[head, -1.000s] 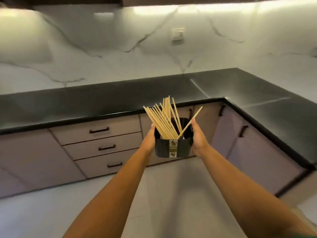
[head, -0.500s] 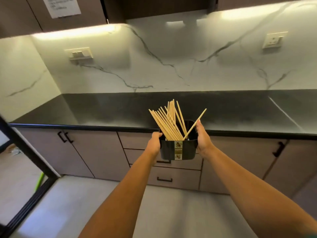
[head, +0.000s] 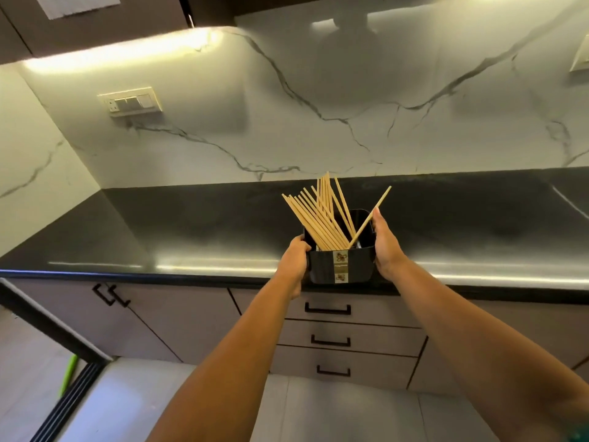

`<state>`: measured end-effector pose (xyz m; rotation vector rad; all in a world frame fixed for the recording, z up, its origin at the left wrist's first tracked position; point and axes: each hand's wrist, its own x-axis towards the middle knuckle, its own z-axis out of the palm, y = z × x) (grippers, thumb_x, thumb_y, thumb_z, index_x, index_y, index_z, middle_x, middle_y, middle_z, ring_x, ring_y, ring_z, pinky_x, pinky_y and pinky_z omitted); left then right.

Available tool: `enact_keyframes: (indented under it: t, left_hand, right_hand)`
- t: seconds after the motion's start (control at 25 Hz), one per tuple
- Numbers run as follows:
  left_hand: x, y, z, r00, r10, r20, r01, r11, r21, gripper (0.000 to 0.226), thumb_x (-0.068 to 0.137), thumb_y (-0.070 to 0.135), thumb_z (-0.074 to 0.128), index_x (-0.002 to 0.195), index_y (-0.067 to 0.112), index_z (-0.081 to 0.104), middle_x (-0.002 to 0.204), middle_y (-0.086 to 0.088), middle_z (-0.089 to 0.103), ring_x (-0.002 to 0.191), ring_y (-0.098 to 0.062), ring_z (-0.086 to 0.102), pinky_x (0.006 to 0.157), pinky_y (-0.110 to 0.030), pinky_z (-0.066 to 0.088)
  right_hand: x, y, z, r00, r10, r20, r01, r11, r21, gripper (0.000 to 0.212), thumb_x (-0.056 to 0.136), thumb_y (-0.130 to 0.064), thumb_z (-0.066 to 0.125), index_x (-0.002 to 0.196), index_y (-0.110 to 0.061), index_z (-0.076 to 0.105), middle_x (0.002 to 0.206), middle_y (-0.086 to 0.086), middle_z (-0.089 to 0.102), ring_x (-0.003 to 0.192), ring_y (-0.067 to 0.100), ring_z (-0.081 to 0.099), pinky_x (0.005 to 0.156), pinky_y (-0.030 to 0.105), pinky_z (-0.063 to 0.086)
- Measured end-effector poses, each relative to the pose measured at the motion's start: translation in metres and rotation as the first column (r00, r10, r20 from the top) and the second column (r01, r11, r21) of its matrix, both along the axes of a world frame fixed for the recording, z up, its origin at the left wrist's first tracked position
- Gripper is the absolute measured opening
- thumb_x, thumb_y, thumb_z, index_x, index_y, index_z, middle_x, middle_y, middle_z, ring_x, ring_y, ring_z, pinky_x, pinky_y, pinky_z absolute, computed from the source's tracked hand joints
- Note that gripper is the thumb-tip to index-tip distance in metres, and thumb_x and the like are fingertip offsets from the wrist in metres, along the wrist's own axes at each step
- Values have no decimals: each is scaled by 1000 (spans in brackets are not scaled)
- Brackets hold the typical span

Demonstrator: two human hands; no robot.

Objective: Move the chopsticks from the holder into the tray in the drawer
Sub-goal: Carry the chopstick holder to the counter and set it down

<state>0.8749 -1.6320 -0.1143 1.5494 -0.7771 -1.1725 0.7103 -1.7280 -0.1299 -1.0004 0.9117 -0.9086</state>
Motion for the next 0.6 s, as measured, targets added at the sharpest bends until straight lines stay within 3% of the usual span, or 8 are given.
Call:
enact_keyframes:
  t: [0.24, 0.36, 0.48, 0.6]
  left_hand:
    - [36, -103, -25, 999, 25, -25, -25, 999, 28, 35, 87, 25, 35, 107, 37, 61, 113, -2, 65, 110, -22, 55, 103, -48, 39]
    - [52, -144, -38, 998, 38, -53, -36, 998, 44, 35, 86, 24, 34, 96, 39, 64, 103, 2, 68, 103, -20, 57, 93, -42, 45]
    - [62, -170, -52, 993, 81, -83, -75, 994, 74, 43, 86, 23, 34, 120, 32, 59, 105, -1, 67, 97, -19, 59, 73, -35, 46]
    - [67, -185, -65, 995, 64, -70, -57, 994, 94, 49, 83, 26, 35, 129, 32, 53, 121, -6, 62, 109, -22, 55, 93, -43, 44]
  right_hand:
    - [42, -97, -30, 999, -26, -45, 27, 999, 19, 73, 91, -67, 34, 147, -21, 38, 153, 4, 39, 142, 22, 33, 120, 46, 20]
    - [58, -133, -42, 998, -19, -53, 23, 998, 66, 70, 91, -66, 35, 144, -22, 43, 147, 5, 47, 137, 23, 40, 118, 47, 24]
    - [68, -156, -53, 993, -59, -98, 66, 995, 76, 66, 93, -64, 33, 147, -26, 39, 154, 2, 38, 143, 22, 31, 119, 44, 19]
    - [72, -168, -62, 991, -91, -99, 101, 990, 100, 62, 94, -62, 33, 147, -29, 36, 154, 0, 35, 143, 21, 29, 113, 38, 23]
